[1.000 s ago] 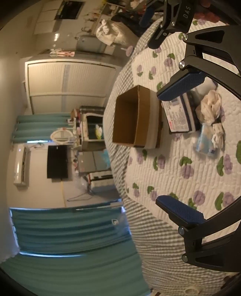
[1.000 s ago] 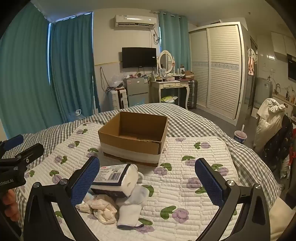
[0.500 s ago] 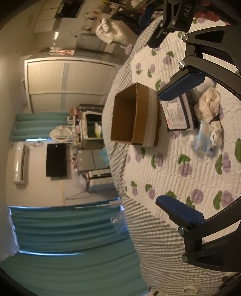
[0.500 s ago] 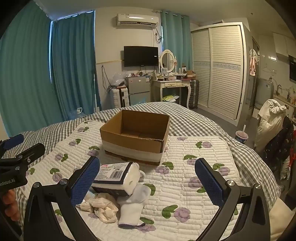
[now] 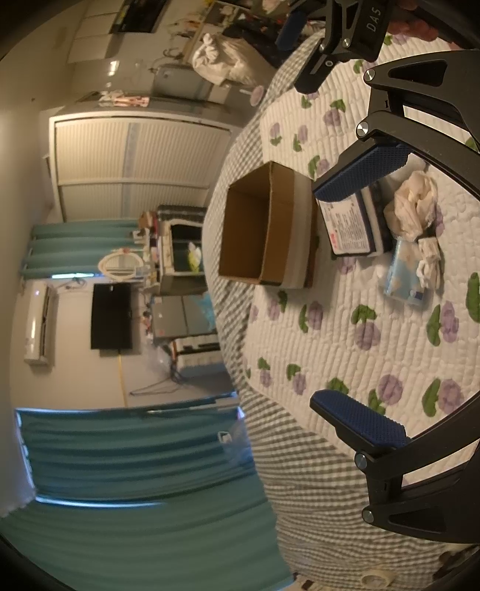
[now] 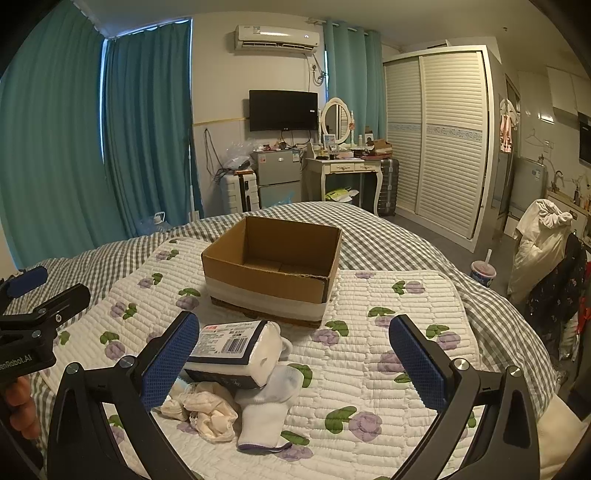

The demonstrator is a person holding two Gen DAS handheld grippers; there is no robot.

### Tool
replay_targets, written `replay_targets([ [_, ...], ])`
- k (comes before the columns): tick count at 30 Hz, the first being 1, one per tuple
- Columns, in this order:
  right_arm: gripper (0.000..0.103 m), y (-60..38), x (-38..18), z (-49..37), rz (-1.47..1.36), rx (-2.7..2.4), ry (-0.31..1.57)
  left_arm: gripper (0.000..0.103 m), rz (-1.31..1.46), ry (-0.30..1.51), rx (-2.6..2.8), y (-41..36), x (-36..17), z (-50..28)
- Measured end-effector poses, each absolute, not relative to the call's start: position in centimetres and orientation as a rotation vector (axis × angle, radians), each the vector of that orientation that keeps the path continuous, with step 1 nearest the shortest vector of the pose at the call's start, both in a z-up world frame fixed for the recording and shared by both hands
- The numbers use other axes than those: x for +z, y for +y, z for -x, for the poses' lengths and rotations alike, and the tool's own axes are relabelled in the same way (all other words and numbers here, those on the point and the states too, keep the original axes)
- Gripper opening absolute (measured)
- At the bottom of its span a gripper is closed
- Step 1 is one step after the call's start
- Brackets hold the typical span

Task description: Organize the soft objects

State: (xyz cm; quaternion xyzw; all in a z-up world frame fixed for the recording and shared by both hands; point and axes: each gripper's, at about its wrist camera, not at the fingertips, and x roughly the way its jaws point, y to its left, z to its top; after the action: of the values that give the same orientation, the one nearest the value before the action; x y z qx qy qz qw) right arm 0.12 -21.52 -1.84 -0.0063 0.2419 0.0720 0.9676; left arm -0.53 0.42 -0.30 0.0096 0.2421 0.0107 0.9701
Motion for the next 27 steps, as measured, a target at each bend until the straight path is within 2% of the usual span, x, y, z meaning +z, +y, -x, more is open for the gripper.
replay_targets([
  [27, 0.103, -21.46, -1.91, -0.03, 0.013, 0.159, 0.493, 0.103, -0.001, 0.478, 0.031, 0.92, -0.38, 0.61],
])
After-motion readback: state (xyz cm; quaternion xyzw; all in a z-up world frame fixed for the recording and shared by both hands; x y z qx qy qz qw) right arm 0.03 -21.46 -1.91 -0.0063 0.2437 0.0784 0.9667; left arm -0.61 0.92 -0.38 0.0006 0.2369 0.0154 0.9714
